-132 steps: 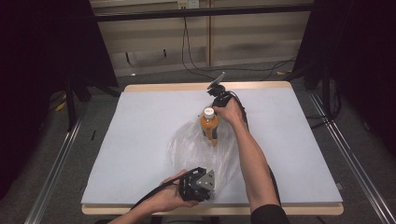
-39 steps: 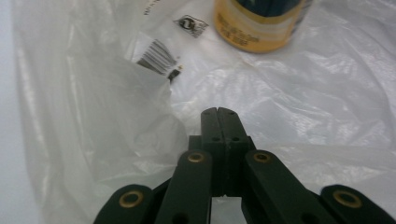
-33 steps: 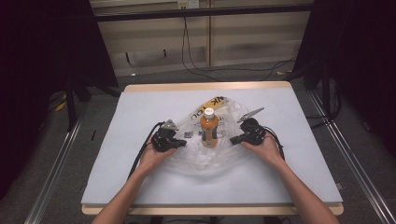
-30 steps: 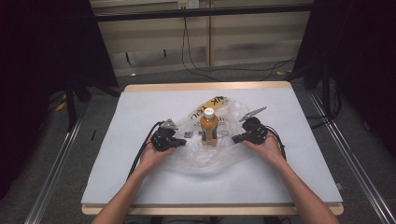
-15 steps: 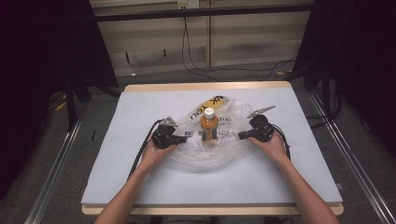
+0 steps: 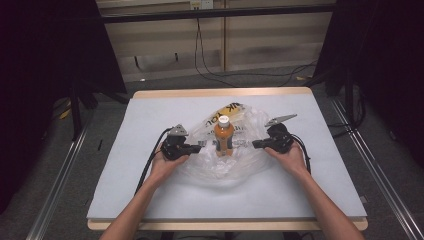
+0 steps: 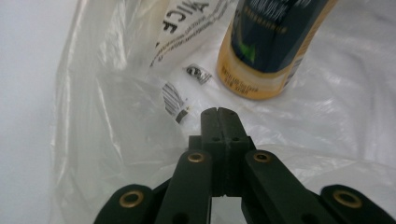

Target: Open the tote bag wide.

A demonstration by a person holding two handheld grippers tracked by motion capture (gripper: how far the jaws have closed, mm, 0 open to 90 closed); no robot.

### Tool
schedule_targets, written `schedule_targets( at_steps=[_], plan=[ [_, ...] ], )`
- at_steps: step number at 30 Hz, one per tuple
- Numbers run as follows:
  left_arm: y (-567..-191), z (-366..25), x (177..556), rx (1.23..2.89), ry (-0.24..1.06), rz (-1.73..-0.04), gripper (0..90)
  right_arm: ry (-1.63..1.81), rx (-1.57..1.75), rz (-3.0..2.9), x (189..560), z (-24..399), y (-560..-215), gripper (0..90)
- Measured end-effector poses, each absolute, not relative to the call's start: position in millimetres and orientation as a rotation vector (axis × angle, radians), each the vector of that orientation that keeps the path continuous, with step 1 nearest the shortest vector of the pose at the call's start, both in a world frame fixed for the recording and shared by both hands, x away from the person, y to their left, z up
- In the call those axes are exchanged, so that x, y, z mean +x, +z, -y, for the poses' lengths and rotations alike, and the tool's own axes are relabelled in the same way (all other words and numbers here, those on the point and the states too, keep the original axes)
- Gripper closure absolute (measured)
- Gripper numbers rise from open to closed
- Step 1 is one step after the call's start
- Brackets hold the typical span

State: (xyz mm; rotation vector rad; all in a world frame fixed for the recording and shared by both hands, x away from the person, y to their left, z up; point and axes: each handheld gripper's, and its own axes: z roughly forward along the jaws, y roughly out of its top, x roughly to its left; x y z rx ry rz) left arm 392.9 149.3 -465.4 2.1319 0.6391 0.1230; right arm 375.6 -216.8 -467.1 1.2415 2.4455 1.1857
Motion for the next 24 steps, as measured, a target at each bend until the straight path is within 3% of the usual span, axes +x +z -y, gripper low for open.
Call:
schedule_targets(
  at_steps=[12, 13, 15, 17, 20, 22, 24],
  plan=[
    [-438, -168, 372, 1.985, 0.21, -0.583, 90.0, 1.392, 1.142, -2.281, 350, 230, -441, 90.0],
    [-437, -169, 370, 1.967, 0.207, -0.58, 89.9, 1.426, 1.129, -2.261, 347, 232, -439, 85.6],
    [-433, -172, 366, 1.949, 0.207, -0.584, 81.7, 1.445, 1.128, -2.209, 342, 235, -435, 66.7],
    [-431, -175, 362, 1.944, 0.213, -0.56, 79.1, 1.492, 1.1, -2.199, 335, 237, -432, 57.4],
    [-428, -178, 355, 1.94, 0.241, -0.558, 67.5, 1.514, 1.098, -2.154, 326, 239, -429, 39.0],
    [-426, -179, 350, 1.91, 0.274, -0.575, 53.3, 1.52, 1.088, -2.131, 320, 242, -428, 31.4],
    [-426, -181, 346, 1.9, 0.3, -0.586, 47.3, 1.51, 1.098, -2.098, 315, 245, -428, 18.8]
  ],
)
